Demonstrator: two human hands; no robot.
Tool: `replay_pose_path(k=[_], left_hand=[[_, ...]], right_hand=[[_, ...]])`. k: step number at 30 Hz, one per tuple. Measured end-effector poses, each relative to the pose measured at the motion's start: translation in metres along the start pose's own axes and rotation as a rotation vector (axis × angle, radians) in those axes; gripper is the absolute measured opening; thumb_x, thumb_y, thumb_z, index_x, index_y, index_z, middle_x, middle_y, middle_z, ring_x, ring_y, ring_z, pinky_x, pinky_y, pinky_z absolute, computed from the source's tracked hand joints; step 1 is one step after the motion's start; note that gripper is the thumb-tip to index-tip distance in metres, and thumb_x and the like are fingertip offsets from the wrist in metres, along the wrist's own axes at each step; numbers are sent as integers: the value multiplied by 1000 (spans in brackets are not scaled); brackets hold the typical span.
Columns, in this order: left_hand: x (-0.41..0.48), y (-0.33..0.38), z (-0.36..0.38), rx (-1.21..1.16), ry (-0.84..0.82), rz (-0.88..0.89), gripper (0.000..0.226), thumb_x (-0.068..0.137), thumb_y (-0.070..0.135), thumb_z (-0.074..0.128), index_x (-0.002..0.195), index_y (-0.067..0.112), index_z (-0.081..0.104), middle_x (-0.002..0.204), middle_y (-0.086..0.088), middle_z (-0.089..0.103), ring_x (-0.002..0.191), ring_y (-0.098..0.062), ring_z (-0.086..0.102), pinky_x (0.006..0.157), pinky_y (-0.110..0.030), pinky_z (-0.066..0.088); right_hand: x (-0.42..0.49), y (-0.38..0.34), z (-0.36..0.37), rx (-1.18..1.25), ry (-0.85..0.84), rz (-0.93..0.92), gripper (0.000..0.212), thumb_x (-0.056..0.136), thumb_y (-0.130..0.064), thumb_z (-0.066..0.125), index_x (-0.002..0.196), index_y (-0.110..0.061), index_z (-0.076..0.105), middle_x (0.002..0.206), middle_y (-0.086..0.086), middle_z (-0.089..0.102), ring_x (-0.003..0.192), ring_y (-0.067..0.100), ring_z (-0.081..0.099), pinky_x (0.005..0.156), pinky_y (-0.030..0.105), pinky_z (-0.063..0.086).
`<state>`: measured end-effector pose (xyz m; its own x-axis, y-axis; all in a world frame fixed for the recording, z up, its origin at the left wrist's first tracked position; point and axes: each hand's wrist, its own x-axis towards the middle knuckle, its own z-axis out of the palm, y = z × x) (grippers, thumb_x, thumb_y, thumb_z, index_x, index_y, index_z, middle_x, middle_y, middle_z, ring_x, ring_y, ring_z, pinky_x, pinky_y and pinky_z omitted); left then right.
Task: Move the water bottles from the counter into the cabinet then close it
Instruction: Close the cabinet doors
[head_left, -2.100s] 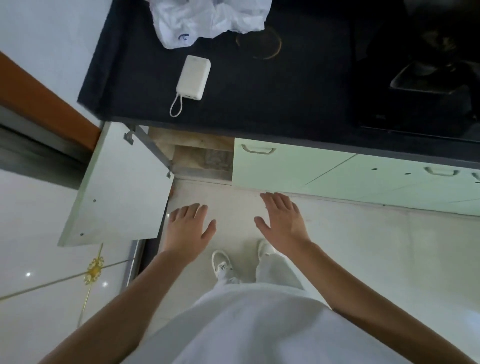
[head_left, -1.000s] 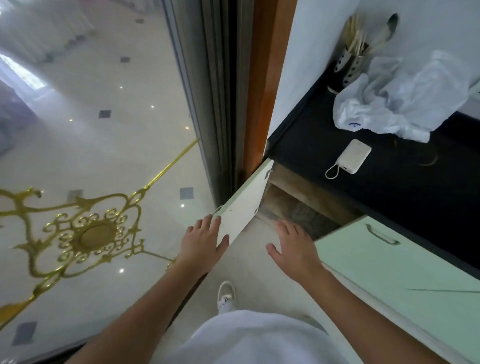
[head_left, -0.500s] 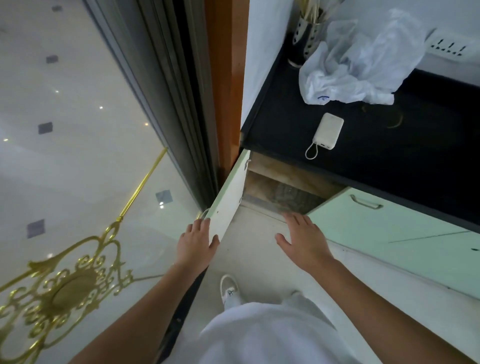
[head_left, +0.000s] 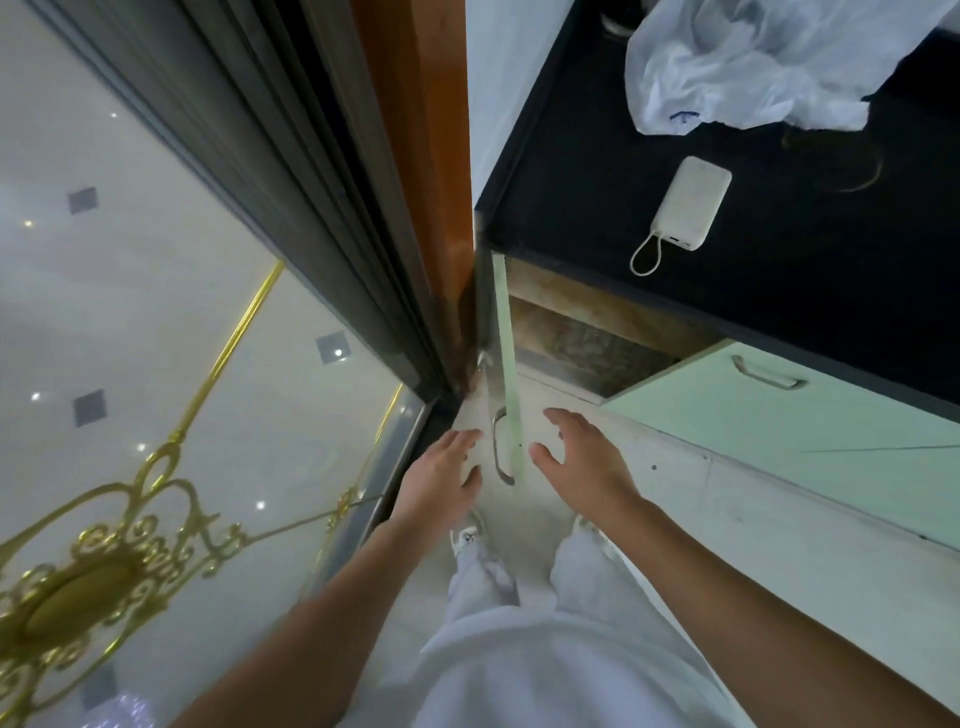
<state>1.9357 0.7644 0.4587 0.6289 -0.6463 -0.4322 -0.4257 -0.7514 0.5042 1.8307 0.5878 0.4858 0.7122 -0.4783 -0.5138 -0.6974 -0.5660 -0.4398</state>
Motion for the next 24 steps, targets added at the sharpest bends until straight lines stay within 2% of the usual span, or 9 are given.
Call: replay_pose_path(k=[3, 6, 10, 12, 15, 20, 24], left_hand=[[17, -3, 13, -21, -49, -47, 53, 98, 34, 58, 148, 25, 45, 144, 5, 53, 126, -17, 57, 100, -30, 45], [33, 3, 27, -39, -102, -37, 57, 98, 41, 58, 150, 25, 41, 145, 5, 53, 127, -16, 56, 102, -35, 48], [51, 24, 45, -102, -62, -16, 43, 95, 38, 62, 135, 24, 53, 127, 6, 65, 114, -15, 63, 94, -34, 51], [58, 35, 50, -146, 10, -49, 35, 95, 33, 63, 128, 23, 58, 119, 7, 68, 107, -14, 65, 88, -31, 52], [64, 47, 53, -117, 55, -25, 34, 95, 28, 65, 128, 22, 60, 118, 6, 69, 105, -14, 66, 84, -27, 49], [74, 71, 63, -107, 20, 12, 44, 91, 31, 68, 134, 26, 57, 120, 12, 67, 108, -11, 64, 85, -24, 49], [97, 104, 73, -88, -25, 12, 50, 91, 36, 70, 137, 29, 52, 121, 13, 64, 110, -8, 61, 90, -28, 51]], right_hand=[[8, 6, 7, 70, -14, 68, 48, 92, -48, 56, 135, -30, 49, 134, -6, 60, 114, 20, 62, 95, 38, 53], [16, 14, 10, 123, -16, 97, 39, 87, -47, 60, 122, -32, 54, 120, -9, 67, 98, 17, 67, 87, 38, 55], [23, 20, 10, 124, -45, 89, 37, 85, -47, 63, 120, -35, 58, 114, -18, 68, 90, 8, 68, 86, 33, 55], [24, 24, 8, 131, -48, 87, 37, 85, -44, 64, 121, -35, 59, 115, -19, 68, 88, 7, 68, 87, 35, 55], [24, 33, 1, 134, -41, 85, 37, 87, -41, 63, 123, -35, 59, 117, -19, 67, 90, 7, 68, 88, 35, 55], [27, 59, -21, 134, 8, 69, 34, 87, -34, 61, 121, -36, 62, 115, -17, 69, 91, 9, 69, 85, 32, 55], [37, 93, -48, 71, 96, 94, 24, 92, -35, 59, 115, -33, 65, 109, -14, 71, 90, 13, 69, 79, 32, 57]])
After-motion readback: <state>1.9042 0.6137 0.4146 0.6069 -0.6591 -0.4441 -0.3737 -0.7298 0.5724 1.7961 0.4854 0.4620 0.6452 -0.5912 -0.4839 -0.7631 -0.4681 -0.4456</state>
